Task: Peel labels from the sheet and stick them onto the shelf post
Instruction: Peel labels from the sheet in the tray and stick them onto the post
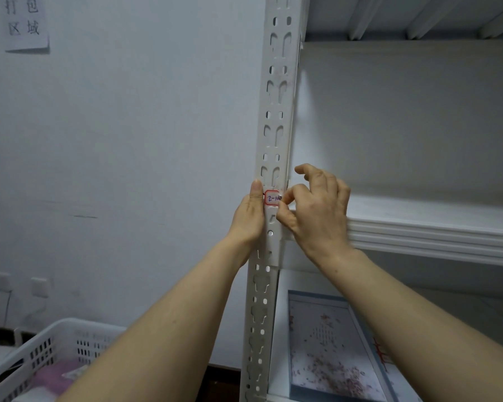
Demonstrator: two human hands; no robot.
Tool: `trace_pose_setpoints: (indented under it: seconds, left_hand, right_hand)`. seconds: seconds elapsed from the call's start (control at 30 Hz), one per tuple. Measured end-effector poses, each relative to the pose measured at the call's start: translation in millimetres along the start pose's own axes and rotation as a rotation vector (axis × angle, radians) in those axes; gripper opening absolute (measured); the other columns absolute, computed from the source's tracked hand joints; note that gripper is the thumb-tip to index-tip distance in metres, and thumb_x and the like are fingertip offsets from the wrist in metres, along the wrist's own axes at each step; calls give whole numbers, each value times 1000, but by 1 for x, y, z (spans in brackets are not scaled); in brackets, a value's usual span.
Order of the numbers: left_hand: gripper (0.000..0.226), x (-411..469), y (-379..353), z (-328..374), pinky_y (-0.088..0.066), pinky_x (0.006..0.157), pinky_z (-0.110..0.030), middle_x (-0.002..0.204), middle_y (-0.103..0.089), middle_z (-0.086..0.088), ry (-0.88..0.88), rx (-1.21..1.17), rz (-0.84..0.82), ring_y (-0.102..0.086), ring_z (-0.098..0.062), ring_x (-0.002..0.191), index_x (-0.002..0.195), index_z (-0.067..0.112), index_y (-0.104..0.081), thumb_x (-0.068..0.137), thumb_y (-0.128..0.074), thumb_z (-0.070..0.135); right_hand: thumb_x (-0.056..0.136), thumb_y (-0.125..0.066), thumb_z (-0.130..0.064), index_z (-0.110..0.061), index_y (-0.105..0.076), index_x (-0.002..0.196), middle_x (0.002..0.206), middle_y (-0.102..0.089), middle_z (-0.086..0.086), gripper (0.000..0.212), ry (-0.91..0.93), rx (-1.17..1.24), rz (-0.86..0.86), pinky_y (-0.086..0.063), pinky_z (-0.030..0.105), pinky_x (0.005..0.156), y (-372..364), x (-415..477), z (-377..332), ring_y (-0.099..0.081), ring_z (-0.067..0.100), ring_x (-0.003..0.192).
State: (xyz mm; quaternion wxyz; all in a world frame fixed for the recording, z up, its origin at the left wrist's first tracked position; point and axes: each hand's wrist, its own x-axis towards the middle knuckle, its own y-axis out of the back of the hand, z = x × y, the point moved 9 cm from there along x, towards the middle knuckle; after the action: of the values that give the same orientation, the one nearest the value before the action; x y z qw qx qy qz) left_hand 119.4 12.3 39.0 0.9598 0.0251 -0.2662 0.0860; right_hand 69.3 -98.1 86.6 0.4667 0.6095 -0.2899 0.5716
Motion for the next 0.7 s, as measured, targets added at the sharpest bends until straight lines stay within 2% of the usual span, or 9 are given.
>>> trace_pose_setpoints:
  seconds: [0.17,0.37,0.5,0.6,0.7]
  left_hand:
    - [57,0,-2,-3,-50,88,-30,95,-71,1,17,-16,-20,-65,-16,96,85,30,-66,98,-17,54]
    - [56,0,0,-3,-47,75,-19,88,-67,7,16,-32,-2,-62,-7,86,86,27,-65,98,-17,53]
    - [56,0,-1,-4,-49,79,-22,93,-69,3,24,-33,-15,-64,-11,90,90,26,-66,98,-18,54]
    - [55,-1,-2,-2,-50,87,-28,94,-70,1,7,-22,-22,-65,-13,94,87,27,-66,99,-18,52]
    - [55,-1,-2,-1,-49,87,-30,87,-68,5,-2,-18,-25,-64,-11,88,82,28,-64,100,-17,50]
  right_hand:
    - [74,-55,-33,-19,-67,69,106,-65,7,19,-6,81,28,-24,32,87,9,-3,4,-63,28,96]
    - [71,-65,-37,-21,-68,75,106,-64,6,17,13,52,39,-24,34,87,9,6,0,-62,27,98]
    - [66,-69,-30,-20,-68,67,105,-66,6,10,49,27,75,-24,33,85,10,9,-3,-63,28,95]
    - [65,-67,-24,-18,-66,60,103,-67,5,8,72,6,109,-24,32,82,10,11,-6,-51,18,99]
    - [61,-66,-20,-16,-64,57,104,-67,7,7,82,-3,104,-23,33,82,7,13,-8,-40,17,102]
